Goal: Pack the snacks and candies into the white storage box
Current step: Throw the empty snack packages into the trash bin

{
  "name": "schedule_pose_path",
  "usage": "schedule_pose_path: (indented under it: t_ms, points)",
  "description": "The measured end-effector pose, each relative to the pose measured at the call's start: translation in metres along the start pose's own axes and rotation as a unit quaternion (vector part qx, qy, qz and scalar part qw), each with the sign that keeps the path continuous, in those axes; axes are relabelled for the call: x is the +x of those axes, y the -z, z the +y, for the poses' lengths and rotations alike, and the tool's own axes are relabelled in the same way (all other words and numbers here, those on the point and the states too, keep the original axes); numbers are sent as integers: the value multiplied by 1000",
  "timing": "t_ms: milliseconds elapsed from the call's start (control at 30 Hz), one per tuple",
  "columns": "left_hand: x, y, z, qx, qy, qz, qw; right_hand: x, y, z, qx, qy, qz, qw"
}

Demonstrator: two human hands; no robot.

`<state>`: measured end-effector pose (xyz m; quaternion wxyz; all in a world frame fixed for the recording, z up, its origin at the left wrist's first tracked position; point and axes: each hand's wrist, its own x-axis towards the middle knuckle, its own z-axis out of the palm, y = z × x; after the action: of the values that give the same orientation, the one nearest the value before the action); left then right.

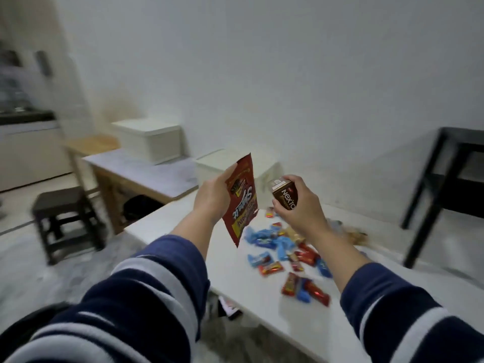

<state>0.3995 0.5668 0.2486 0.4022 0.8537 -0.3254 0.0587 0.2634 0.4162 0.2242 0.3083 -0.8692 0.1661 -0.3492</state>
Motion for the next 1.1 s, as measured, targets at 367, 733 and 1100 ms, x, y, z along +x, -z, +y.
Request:
schedule_pose_path:
  t_ms: [367,733,1100]
  points:
    - [-58,182,-208,-123,199,113,966,3,-242,-167,113,103,-172,973]
    - [-118,306,-403,-63,305,195,930,-32,-467,-295,179,123,-298,929]
    - [-121,301,-561,-33,406,196,892,-34,-623,-297,136,102,-404,899]
